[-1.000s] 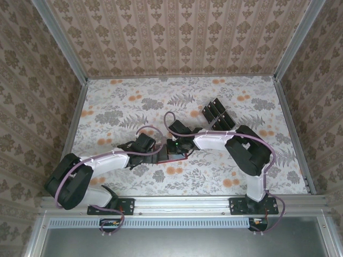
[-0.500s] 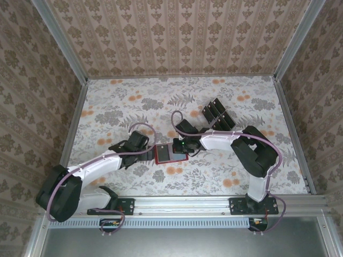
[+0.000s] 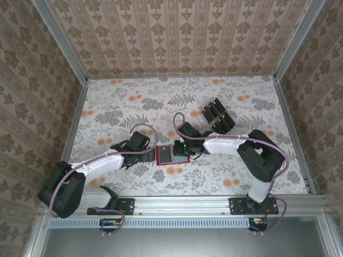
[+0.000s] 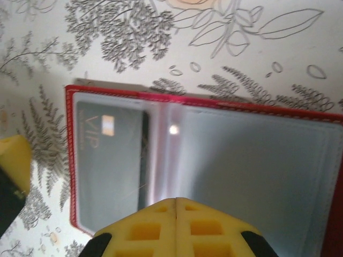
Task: Put the credit cards into the card holder
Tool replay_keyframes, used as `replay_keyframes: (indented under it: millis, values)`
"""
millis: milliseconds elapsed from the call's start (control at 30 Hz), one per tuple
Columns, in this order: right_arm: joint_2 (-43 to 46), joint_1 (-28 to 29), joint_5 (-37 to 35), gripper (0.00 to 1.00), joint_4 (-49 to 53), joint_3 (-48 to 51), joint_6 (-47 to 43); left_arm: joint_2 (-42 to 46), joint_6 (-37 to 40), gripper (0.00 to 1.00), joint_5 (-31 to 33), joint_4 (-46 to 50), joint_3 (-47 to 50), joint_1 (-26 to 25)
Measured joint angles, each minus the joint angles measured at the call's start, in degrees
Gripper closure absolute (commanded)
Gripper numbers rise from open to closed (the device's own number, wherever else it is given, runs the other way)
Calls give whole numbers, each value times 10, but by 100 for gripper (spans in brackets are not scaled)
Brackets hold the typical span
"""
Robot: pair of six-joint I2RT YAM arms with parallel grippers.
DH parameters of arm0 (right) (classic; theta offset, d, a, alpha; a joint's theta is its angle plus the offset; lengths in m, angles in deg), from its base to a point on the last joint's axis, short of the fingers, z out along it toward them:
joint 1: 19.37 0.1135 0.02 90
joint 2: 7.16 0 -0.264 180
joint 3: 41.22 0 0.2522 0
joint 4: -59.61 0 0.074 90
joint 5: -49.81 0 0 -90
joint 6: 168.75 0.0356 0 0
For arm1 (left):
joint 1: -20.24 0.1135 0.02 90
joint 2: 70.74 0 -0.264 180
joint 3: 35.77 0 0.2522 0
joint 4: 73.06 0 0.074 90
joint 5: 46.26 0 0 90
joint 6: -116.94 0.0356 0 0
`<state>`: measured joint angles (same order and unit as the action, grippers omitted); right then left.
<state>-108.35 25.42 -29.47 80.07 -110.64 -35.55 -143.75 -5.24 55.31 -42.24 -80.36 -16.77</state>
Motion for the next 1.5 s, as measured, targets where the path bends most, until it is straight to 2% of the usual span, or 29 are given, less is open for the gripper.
replay_keyframes:
  millis: [333,700,1500]
  values:
    - [-3,21,0,100,12,-14,-6,-28,0,0,-10,-21,1,0]
    - [-39,26,0,100,12,-29,-6,-43,0,0,1,-32,1,0]
    - [-61,39,5,100,17,-60,-13,-59,0,0,14,-34,-3,-10]
